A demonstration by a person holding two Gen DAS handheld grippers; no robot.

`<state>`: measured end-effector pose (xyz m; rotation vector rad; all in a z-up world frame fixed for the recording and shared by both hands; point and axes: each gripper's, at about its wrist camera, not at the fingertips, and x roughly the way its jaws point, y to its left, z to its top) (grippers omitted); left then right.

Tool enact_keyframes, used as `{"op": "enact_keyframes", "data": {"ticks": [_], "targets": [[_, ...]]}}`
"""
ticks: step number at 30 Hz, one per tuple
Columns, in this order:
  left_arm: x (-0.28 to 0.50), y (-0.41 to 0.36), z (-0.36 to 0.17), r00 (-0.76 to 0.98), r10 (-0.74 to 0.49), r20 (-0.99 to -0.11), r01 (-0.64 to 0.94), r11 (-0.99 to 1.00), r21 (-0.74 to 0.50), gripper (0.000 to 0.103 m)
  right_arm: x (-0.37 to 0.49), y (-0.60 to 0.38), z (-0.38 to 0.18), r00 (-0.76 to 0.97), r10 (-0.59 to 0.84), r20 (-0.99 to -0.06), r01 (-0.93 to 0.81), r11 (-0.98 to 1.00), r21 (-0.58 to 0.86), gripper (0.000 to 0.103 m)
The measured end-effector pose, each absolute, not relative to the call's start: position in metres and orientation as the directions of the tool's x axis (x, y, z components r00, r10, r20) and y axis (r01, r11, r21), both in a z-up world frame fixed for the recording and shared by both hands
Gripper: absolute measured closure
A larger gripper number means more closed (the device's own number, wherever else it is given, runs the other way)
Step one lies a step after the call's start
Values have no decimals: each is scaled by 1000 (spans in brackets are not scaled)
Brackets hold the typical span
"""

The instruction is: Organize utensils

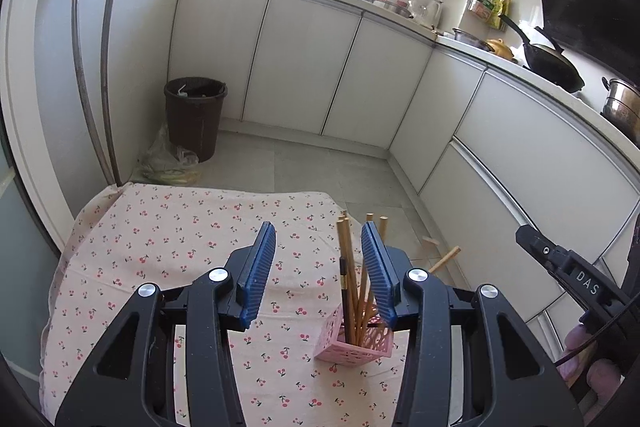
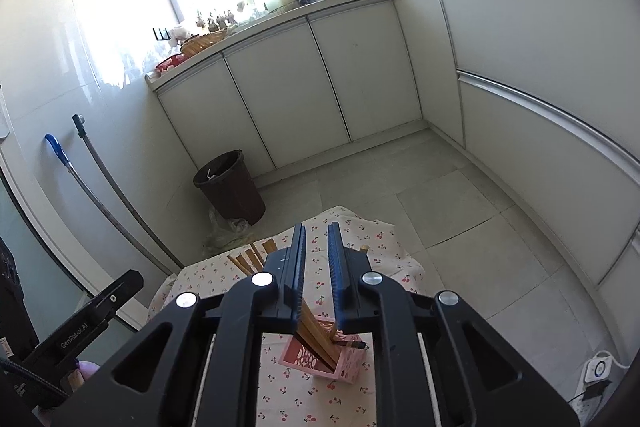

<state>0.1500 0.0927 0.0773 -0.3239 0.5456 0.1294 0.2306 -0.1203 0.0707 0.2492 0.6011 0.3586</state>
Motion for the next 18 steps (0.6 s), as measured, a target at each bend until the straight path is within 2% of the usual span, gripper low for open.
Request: {"op": "enact_keyframes", "data": {"ticks": [4,6,7,9,11,14,18], "targets": [[131,72,90,875,111,-470,-211,963,-165,54,210,-118,77,772,382,-507,-271,921,280,90],[118,60,96,888,160,-430,-228,967,-110,43,197,-118,77,779,362,-512,-271,931,245,90],[110,55,98,893,181,-411,-236,968,-87,33,189,-118,76,781,349,-518,-271,937,222,90],[97,47,102,902,196,-384,-235,970,-56,26,175,-119,73,785,325,-527,-271,946,180,80],[84,41,101,903,205,-378,-234,972,-32,17,160,-123,71,795,298,-528,-257,954,152,76],[69,33,92,893,225,-389,-243,970,3,12,139,-129,67,798,290,-527,-259,957,135,74],[46,19,76,878,229,-420,-239,971,30,8,106,-145,52,803,249,-541,-220,968,120,66]]}}
